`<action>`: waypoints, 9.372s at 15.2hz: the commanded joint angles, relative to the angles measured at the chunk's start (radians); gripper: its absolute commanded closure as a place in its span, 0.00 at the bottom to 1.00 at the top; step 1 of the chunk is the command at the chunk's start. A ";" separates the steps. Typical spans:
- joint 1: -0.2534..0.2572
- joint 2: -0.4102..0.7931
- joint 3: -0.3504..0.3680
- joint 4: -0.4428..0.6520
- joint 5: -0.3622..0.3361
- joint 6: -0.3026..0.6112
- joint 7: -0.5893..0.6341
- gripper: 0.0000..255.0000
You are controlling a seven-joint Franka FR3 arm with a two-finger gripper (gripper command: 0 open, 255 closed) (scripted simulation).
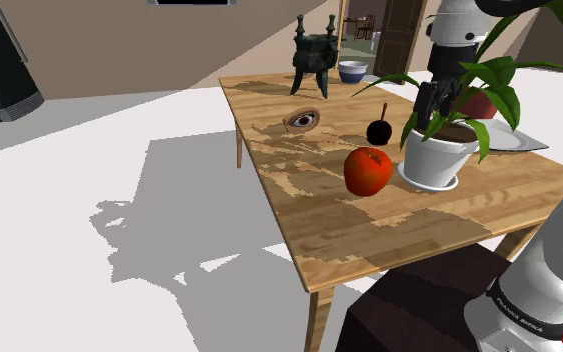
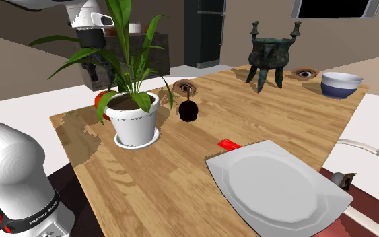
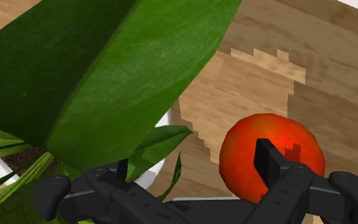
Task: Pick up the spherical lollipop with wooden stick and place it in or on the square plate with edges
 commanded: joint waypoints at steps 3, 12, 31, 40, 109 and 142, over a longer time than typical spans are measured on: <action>-0.004 0.074 -0.031 0.042 -0.037 0.011 -0.064 0.00; -0.014 0.432 -0.134 0.289 -0.163 0.044 -0.332 0.00; -0.059 0.981 -0.197 0.727 -0.266 0.091 -0.679 0.00; -0.063 0.979 -0.199 0.705 -0.268 0.111 -0.677 0.00; -0.528 1.028 -0.515 0.951 -0.193 0.220 -1.468 1.00; -0.497 1.000 -0.507 0.799 -0.224 0.327 -1.392 0.00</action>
